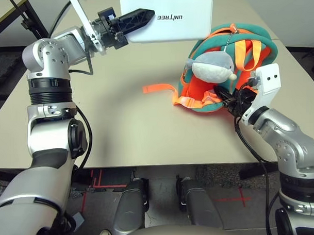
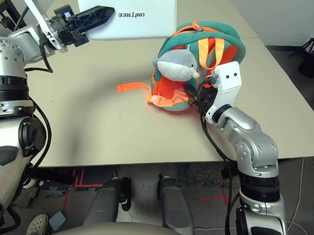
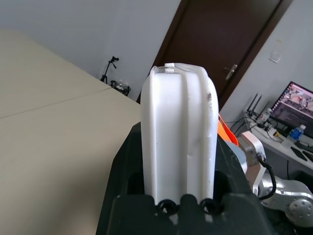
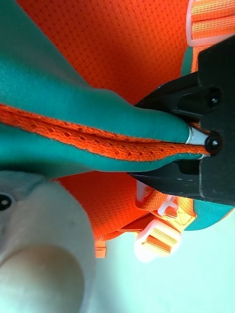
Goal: Put the pencil case into the backpack and zip it.
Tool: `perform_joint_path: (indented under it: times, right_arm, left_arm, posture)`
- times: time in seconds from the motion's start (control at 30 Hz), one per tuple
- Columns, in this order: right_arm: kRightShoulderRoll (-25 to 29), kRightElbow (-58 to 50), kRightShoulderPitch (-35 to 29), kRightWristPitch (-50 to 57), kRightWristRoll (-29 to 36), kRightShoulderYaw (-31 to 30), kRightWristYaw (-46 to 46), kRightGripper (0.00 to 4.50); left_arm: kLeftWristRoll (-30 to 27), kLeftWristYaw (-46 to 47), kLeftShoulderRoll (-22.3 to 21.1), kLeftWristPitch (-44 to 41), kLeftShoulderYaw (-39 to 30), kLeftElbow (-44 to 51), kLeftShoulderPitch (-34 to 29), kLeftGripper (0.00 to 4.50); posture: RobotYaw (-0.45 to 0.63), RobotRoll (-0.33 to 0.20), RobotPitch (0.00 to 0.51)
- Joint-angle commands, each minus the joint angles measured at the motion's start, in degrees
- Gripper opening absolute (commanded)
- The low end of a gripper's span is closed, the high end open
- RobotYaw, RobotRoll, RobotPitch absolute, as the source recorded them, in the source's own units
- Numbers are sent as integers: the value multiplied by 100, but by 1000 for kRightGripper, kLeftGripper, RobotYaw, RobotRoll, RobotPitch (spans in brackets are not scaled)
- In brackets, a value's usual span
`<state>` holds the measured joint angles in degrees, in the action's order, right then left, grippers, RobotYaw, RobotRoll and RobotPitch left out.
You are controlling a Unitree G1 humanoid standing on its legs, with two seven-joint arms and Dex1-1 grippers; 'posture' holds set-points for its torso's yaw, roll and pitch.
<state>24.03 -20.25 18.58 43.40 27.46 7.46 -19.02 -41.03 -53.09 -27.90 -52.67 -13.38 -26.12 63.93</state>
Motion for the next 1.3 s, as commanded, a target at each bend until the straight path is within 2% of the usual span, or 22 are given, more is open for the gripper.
perform_joint_path:
  times: [0.03, 0.2, 0.4, 0.7, 0.97, 1.17, 1.3]
  right_arm:
    - [22, 176, -101, 125, -77, -150, -58, 732]
    - [21, 223, -80, 103, -123, -149, -92, 732]
    - [7, 263, -59, 80, -167, -141, -113, 732]
    - [-42, 315, -17, 41, -221, -162, -130, 732]
    - [-61, 288, -45, 16, -248, -196, -134, 732]
    - [-62, 263, -53, 12, -266, -231, -133, 732]
    - [-42, 249, -51, 13, -275, -244, -146, 732]
  left_arm:
    - [230, -297, 14, 171, 319, -207, 96, 1253]
    - [591, -877, -39, 435, 829, -435, 222, 1253]
    - [1153, -1610, 9, 1126, 1335, -1009, 531, 1240]
    - [2422, -2058, 535, 2745, 2099, -2289, 1092, 1239]
    - [3143, -1618, 1326, 4029, 2126, -3613, 1573, 1239]
    - [3142, -720, 1708, 4352, 1653, -4177, 1645, 1239]
    - [3039, -773, 1632, 4148, 1410, -4055, 1592, 2690]
  posture:
    - [-168, 0, 147]
    - [-170, 0, 150]
    - [-173, 0, 150]
    - [-174, 0, 152]
    - [-183, 0, 152]
    - [-183, 0, 148]
    - [-182, 0, 151]
